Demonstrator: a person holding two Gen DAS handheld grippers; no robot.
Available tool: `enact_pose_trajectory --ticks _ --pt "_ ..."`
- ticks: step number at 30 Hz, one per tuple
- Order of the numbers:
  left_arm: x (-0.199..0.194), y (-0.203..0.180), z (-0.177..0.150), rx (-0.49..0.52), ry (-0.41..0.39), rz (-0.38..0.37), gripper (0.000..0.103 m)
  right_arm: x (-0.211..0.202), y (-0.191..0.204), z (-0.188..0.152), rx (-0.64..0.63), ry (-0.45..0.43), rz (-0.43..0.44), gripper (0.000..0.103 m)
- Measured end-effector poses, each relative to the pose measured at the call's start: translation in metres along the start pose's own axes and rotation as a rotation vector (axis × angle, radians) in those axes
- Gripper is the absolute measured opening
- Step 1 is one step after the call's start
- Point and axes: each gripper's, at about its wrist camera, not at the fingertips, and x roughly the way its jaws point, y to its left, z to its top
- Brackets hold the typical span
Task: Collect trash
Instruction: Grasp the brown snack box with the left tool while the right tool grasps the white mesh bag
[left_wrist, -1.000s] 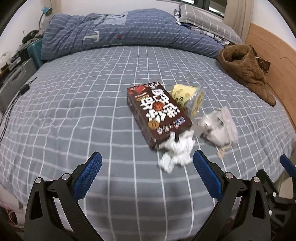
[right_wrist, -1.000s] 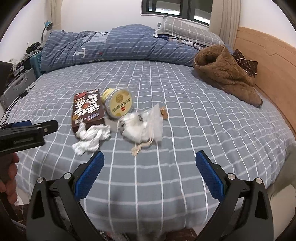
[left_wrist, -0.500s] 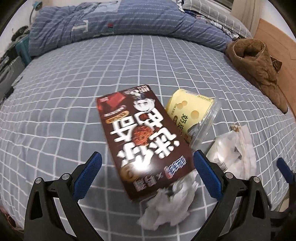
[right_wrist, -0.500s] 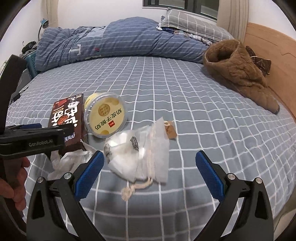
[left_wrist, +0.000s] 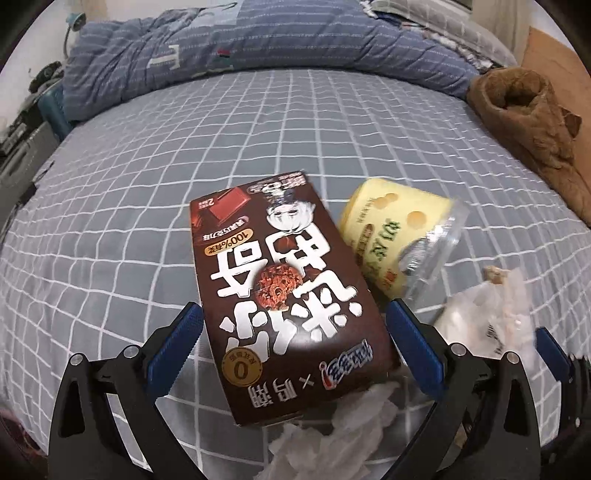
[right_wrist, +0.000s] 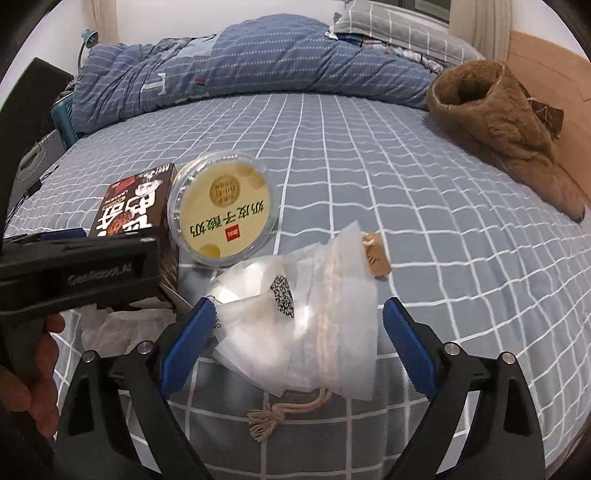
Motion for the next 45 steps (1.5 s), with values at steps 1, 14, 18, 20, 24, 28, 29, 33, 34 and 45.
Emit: enact_pose_trajectory --ticks 1,14,18,20,24,28,29,33,34,45 --pt "0.001 0.000 -0.001 0.001 0.004 0.014 0.098 0.001 0.000 -0.001 0.002 0.003 0.004 0.088" --pt "0.018 0.023 -0.009 -0.079 0.082 0.003 0.089 0.007 0.003 -0.003 -0.006 0.032 0.043 0.055" --pt "0.012 0.026 -0.012 -0.059 0.066 -0.021 0.089 0.008 0.005 -0.003 -0.008 0.044 0.043 0.038" --pt "0.006 0.025 -0.014 -0.047 0.052 -0.018 0.089 0.008 0.006 -0.004 -0.018 0.048 0.034 0.033" --pt "-0.009 0.028 -0.017 -0.022 0.017 -0.018 0.089 0.007 0.008 -0.006 -0.032 0.055 0.010 0.022" --pt "-0.024 0.032 -0.020 -0.014 -0.002 -0.031 0.089 0.001 0.009 -0.004 -0.023 0.052 0.003 0.014" --pt "-0.024 0.032 -0.019 -0.013 -0.004 -0.033 0.089 -0.001 0.009 -0.004 -0.020 0.047 0.002 0.014" --pt "-0.025 0.038 -0.019 -0.013 -0.010 -0.044 0.089 -0.013 0.012 -0.005 -0.009 0.029 -0.012 0.012" --pt "-0.024 0.036 -0.020 -0.014 -0.010 -0.046 0.089 -0.018 0.013 -0.006 -0.003 0.018 -0.020 0.012" --pt "-0.030 0.037 -0.026 -0.012 -0.030 -0.065 0.089 -0.062 0.020 -0.011 0.033 -0.028 -0.049 0.011"
